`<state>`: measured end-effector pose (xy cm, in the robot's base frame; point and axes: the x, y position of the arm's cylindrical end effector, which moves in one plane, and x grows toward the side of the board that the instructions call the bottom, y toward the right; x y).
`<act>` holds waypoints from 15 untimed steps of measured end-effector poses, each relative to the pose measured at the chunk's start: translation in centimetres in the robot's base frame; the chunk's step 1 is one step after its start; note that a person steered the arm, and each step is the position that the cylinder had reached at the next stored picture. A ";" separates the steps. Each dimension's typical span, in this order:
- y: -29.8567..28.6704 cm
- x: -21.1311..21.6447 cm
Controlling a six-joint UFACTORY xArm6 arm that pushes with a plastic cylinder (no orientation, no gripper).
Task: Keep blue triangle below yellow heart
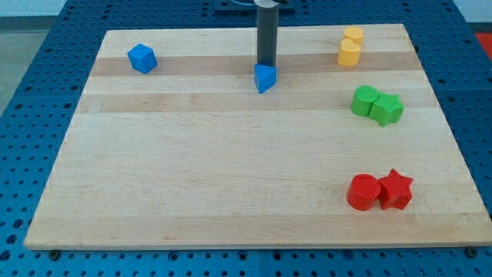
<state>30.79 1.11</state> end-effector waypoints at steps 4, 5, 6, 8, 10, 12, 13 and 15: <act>-7.0 3.7; -2.8 3.7; 1.2 3.7; 5.2 3.1; -3.3 2.4; 2.3 1.2; 2.5 1.1; 6.2 0.7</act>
<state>31.48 7.28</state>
